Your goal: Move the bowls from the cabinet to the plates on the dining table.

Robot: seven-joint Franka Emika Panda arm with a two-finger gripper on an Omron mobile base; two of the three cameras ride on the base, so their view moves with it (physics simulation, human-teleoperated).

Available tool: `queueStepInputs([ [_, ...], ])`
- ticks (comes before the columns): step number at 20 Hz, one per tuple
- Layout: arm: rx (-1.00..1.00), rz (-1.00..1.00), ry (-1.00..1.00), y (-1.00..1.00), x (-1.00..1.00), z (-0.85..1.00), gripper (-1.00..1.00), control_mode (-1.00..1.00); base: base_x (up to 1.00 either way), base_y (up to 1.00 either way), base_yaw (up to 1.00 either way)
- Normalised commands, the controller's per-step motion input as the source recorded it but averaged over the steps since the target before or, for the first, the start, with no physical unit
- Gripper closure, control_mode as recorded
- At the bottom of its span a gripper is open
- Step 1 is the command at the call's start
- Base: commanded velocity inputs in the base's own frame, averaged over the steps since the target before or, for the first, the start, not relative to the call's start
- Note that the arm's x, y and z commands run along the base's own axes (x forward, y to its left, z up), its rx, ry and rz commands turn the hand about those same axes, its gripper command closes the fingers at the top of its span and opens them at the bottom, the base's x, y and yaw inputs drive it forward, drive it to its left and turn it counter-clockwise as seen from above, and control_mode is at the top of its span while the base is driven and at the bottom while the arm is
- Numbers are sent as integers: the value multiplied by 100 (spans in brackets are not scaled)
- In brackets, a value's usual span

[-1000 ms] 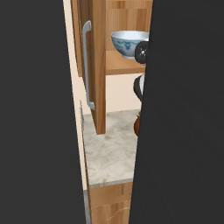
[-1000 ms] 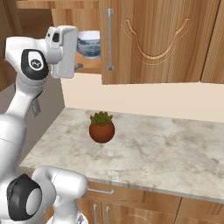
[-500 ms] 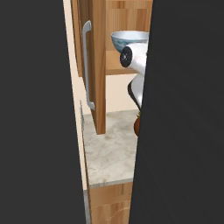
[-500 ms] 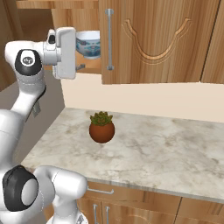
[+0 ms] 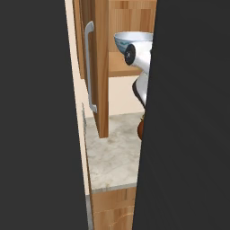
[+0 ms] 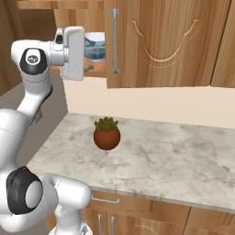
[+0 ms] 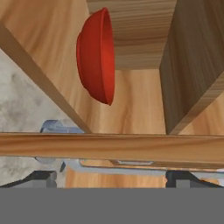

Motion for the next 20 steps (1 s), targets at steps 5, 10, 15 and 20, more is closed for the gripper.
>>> queueStepInputs([
  [5, 2, 4, -1, -7, 34, 0, -100, -100, 0, 0, 0],
  [10, 0, 1, 0, -19, 52, 0, -100, -100, 0, 0, 0],
  [15, 0, 0, 0, -16, 24, 0, -100, -100, 0, 0, 0],
  [20, 0, -2, 0, -32, 0, 0, -100, -100, 0, 0, 0],
])
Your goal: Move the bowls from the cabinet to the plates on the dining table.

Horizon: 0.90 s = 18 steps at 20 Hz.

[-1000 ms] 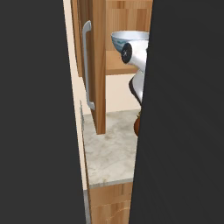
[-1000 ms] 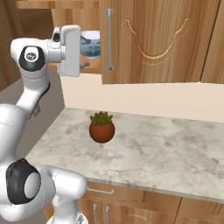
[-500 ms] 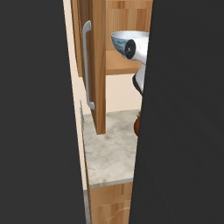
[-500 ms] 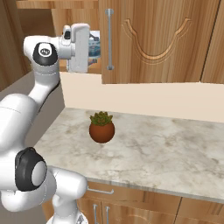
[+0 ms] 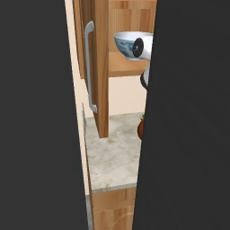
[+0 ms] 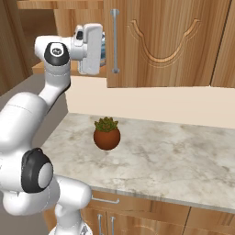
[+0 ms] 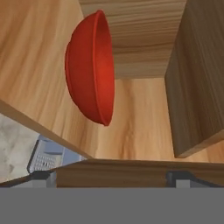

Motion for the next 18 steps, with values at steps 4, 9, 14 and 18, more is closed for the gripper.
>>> queueStepInputs([
  [4, 0, -8, 0, -35, 0, 0, -100, -100, 0, 0, 0],
  [9, 0, -11, 0, -24, -13, 0, -100, -100, 0, 0, 0],
  [14, 0, -16, 2, -5, -45, 0, -100, -100, 0, 0, 0],
  [18, 0, -18, 10, 0, -42, 0, -100, -100, 0, 0, 0],
])
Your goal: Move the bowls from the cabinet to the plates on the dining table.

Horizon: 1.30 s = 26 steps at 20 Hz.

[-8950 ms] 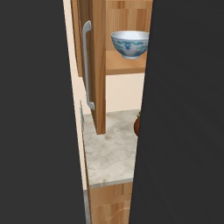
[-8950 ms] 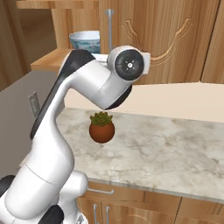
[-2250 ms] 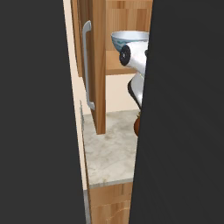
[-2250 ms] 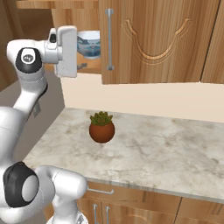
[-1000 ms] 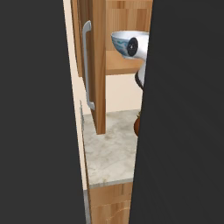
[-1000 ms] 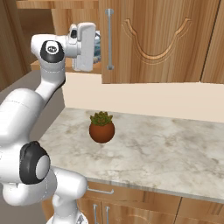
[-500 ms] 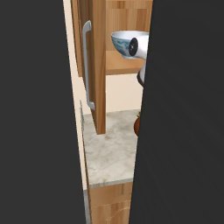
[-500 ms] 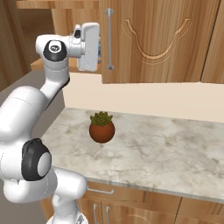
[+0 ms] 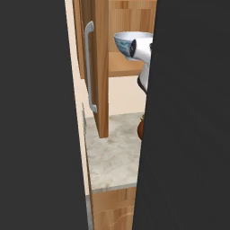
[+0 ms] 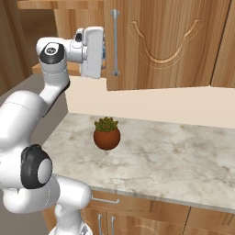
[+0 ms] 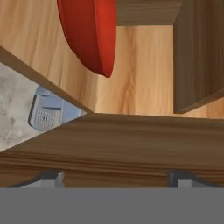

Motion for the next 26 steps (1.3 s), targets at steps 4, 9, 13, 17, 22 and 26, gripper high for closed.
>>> queueStepInputs([
  [4, 0, -16, 6, -11, -52, 0, -100, -100, 0, 0, 0],
  [9, 0, -6, 0, -25, -81, 3, -100, -100, 0, 0, 0],
  [13, 0, 0, -2, -42, -97, 6, -100, -100, 0, 0, 0],
  [17, 0, 1, -1, -51, -45, 0, -100, -100, 0, 0, 0],
  [22, 0, 4, 0, -79, -4, -4, -100, -100, 0, 0, 0],
  [26, 0, 0, 0, -77, -33, -3, -100, -100, 0, 0, 0],
])
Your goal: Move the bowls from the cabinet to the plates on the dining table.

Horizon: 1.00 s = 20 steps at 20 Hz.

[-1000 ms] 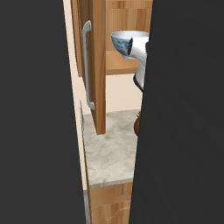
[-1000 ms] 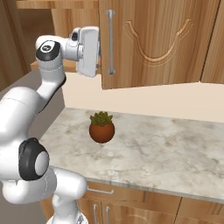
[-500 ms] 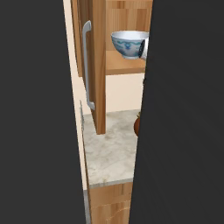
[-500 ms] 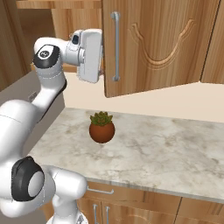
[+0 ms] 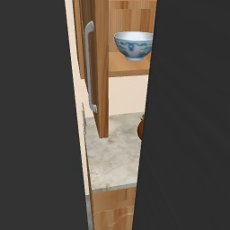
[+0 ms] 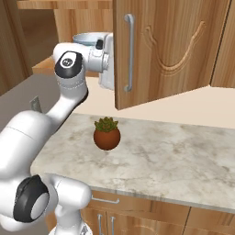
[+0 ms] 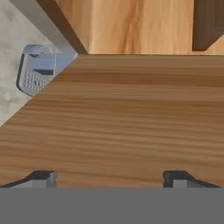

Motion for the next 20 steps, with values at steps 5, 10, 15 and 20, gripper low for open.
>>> queueStepInputs([
  [5, 0, 0, -1, -38, -63, 0, -100, -100, 0, 0, 0],
  [10, 0, 0, -1, -25, -78, 0, -100, -100, 0, 0, 0],
  [15, 0, 0, -1, -34, -61, -4, -100, -100, 0, 0, 0],
  [20, 0, 0, -2, -49, -59, -4, -100, -100, 0, 0, 0],
])
